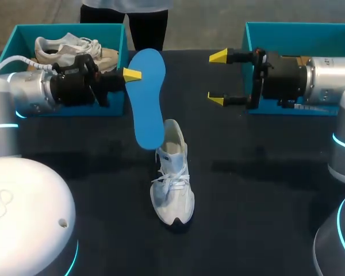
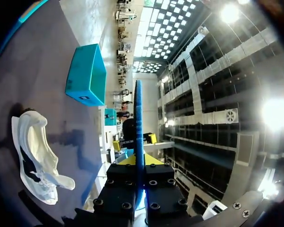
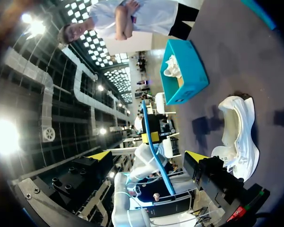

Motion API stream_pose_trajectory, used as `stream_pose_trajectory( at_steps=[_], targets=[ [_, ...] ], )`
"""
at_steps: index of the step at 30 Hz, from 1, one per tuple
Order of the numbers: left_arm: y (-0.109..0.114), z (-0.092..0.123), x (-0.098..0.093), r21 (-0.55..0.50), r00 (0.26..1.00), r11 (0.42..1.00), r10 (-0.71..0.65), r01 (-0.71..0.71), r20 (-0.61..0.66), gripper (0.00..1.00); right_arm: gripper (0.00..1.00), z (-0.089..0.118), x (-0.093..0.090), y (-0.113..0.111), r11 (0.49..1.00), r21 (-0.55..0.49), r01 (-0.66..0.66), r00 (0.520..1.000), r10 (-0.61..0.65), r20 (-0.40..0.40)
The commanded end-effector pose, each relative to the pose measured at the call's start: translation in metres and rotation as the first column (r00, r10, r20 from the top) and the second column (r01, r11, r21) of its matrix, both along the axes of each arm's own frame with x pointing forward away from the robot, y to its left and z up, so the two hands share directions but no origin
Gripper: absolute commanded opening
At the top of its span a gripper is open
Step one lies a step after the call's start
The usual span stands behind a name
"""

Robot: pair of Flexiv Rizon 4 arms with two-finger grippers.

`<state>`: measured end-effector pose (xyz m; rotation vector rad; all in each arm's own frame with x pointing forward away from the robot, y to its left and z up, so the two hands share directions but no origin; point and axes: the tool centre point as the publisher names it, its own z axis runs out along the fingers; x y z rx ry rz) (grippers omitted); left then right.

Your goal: Take the shoe out of the shoebox, open the shoe tongue, remove and reinsert the insole, then place the shoe into the shoebox

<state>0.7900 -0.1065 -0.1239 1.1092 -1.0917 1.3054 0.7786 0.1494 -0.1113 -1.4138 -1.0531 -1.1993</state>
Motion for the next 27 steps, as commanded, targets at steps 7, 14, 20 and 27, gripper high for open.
stream_pose_trajectory(
  at_steps=[7,14,20,27],
  targets=[
    [0.0,0.001,-0.001,0.004,1.0,1.0,0.003,-0.003,-0.001,0.0,1.0,0.0,0.0,0.001,1.0,-0.005,0.001,1.0,-0.001,-0.002],
    [0.0,0.001,-0.001,0.004,1.0,1.0,0.003,-0.003,-0.001,0.0,1.0,0.042,0.001,-0.011,0.961,-0.266,-0.08,0.996,0.089,0.021],
    [0.0,0.001,-0.001,0.004,1.0,1.0,0.003,-0.003,-0.001,0.0,1.0,0.06,-0.005,-0.008,0.882,-0.456,-0.116,0.992,0.125,-0.01],
    [0.0,0.001,-0.001,0.004,1.0,1.0,0.003,-0.003,-0.001,0.0,1.0,0.071,-0.009,0.004,0.815,-0.564,-0.134,0.99,0.132,-0.044]
  ],
)
